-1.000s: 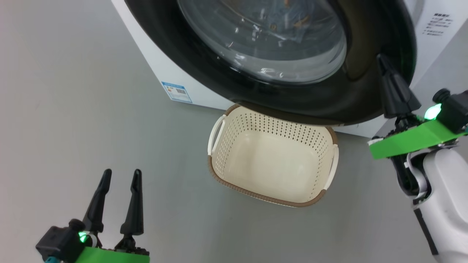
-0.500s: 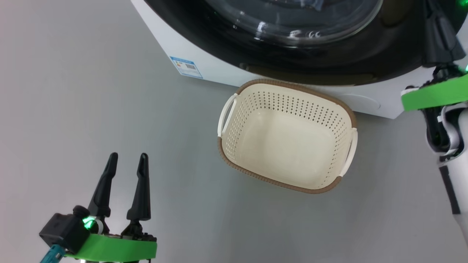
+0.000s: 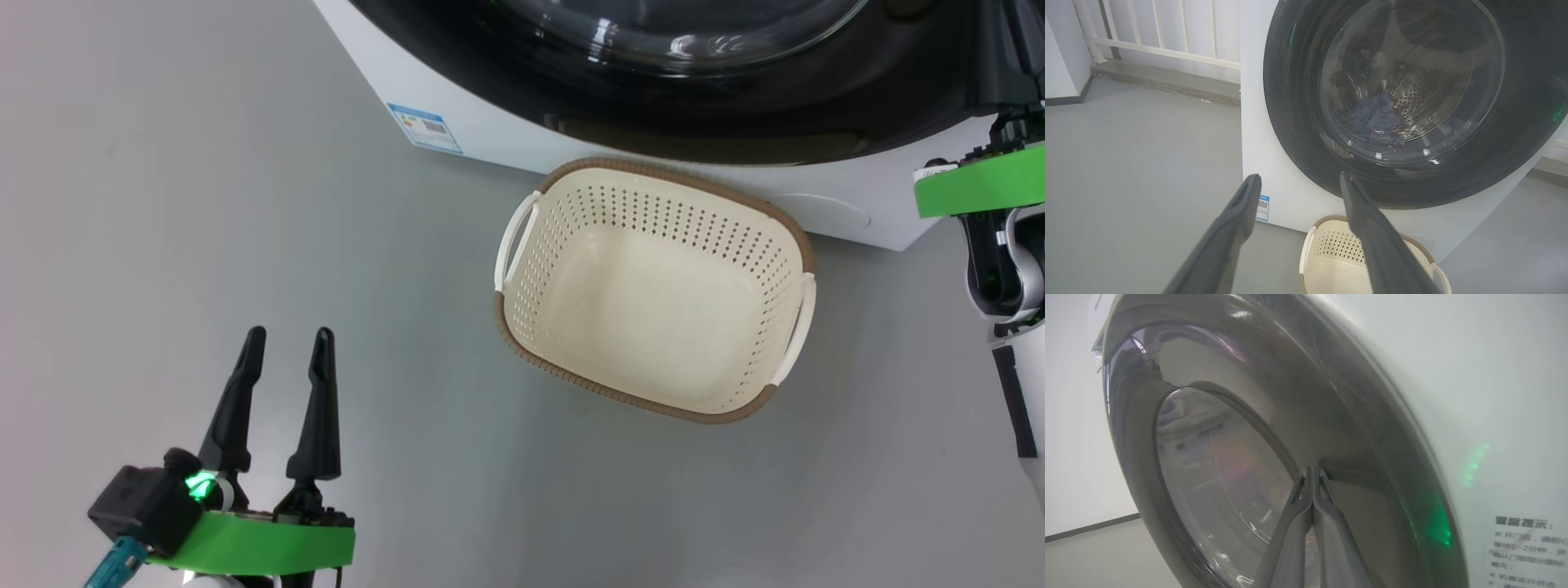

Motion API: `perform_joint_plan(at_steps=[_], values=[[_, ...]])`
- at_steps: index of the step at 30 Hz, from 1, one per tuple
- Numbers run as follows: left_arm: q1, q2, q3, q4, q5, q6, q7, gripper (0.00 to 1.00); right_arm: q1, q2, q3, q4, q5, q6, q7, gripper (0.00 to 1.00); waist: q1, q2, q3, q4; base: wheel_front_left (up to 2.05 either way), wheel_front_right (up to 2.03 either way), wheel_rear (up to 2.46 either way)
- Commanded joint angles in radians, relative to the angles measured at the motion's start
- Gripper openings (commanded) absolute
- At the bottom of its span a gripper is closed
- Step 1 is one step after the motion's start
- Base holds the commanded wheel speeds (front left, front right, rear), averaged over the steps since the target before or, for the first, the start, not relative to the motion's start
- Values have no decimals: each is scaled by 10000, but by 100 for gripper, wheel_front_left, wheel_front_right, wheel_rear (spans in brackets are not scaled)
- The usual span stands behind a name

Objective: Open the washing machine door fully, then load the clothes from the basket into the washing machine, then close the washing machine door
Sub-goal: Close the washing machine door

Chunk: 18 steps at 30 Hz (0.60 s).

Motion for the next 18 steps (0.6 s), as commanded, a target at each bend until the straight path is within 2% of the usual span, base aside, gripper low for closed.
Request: perform_joint_plan(at_steps=[1,11,12,14,15,17,18], values=[[-158,231,383,-199,102,6,-65,100,36,-9,86,-240,-110,-86,-13,0,0,-1,-141,-85,0,0,0],[189,513,580,113,103,6,-65,100,1266,327,912,-300,82,-86,-13,0,0,-1,-1086,-524,0,0,0],[241,550,611,148,111,6,-65,100,1403,379,978,-306,95,-86,-13,16,0,-1,-1209,-582,0,0,0],[360,629,683,213,130,6,-65,100,1685,493,1118,-316,127,-86,-13,41,0,-1,-1449,-714,0,0,0],[423,669,720,243,140,6,-65,100,1829,542,1191,-332,141,-86,-13,46,0,-1,-1567,-780,0,0,0],[550,754,774,297,162,6,-65,100,2120,626,1366,-390,208,-86,-13,83,0,-1,-1800,-900,0,0,0],[611,797,802,317,166,6,-65,100,2268,652,1436,-427,248,-86,-13,96,0,-1,-1905,-961,0,0,0]])
